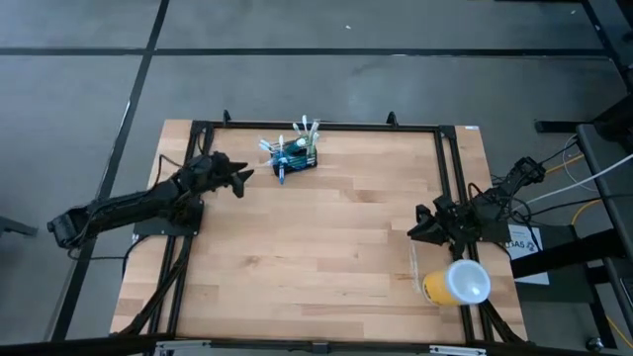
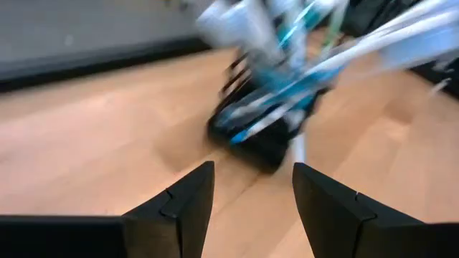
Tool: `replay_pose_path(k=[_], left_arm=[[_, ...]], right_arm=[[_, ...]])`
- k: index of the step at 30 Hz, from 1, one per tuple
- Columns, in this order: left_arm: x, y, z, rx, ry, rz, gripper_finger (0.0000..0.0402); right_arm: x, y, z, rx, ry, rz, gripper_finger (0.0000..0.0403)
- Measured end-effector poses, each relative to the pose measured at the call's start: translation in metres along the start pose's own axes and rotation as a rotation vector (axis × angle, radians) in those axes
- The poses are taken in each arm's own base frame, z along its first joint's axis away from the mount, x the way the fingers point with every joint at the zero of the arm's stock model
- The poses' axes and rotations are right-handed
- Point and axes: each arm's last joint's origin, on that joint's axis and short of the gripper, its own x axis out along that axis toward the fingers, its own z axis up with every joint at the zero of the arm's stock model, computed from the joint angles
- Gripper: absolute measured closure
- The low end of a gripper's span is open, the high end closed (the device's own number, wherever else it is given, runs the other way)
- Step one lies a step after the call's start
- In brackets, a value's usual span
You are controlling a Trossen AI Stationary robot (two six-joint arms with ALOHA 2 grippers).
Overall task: Pick & Place toothbrushing station
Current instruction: Return to Home Position
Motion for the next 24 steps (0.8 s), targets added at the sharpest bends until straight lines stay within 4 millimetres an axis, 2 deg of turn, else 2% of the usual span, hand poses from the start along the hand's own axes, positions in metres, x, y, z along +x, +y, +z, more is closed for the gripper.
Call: replay_pose_path(k=[5,9,13,21,24], left_arm=[[-0.020,-0.024,0.001,0.066,-0.119,-0.086,0.0217],[-0.037,-0.036,0.007,0.067,-0.235,-0.264,0.0217],[-0.046,-0.042,0.012,0.065,-0.306,-0.401,0.0217],[-0.058,-0.051,0.017,0.049,-0.393,-0.527,0.0217],[-0.059,-0.055,0.015,0.055,-0.371,-0.573,0.0217]], right_arm=[[0.000,0.000,0.000,0.002,0.000,0.000,0.0314],[0.000,-0.001,0.000,-0.004,0.006,-0.006,0.0314],[0.001,-0.004,0.002,-0.009,-0.022,-0.038,0.0314],[0.002,-0.020,0.019,-0.026,-0.201,-0.211,0.0314],[0.001,-0.024,0.023,-0.031,-0.243,-0.250,0.0314]])
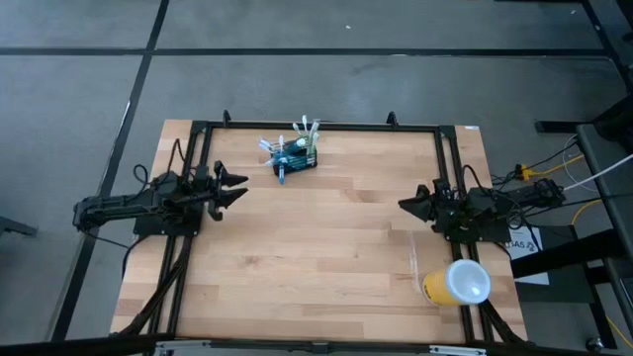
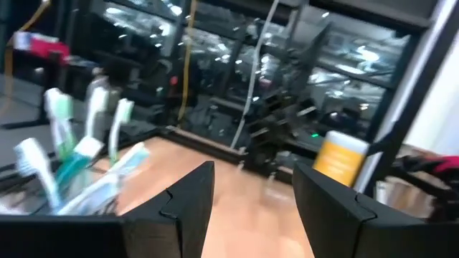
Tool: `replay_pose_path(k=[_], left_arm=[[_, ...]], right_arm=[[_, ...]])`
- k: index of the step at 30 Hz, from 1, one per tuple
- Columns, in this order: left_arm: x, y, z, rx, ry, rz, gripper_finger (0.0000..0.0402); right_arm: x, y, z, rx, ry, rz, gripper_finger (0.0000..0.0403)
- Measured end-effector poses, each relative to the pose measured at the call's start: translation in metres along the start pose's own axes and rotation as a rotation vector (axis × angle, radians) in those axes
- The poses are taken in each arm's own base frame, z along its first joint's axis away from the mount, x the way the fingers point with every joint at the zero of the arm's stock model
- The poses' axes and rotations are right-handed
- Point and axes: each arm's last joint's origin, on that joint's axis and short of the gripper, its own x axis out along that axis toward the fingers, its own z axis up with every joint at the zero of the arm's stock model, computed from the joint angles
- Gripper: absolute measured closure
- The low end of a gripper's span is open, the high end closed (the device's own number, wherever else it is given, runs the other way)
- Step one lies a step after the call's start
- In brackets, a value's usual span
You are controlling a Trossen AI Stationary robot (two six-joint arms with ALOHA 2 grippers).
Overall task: Pick & Place toothbrushing station
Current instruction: Return to Home Position
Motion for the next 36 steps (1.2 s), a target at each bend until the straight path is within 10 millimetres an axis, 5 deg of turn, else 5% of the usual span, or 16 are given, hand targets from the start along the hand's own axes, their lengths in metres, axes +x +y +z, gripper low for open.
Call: replay_pose_path(k=[36], left_arm=[[0.000,0.003,0.001,0.007,-0.007,0.017,0.0217]], right_arm=[[0.002,-0.011,0.011,-0.012,-0.118,-0.116,0.0314]])
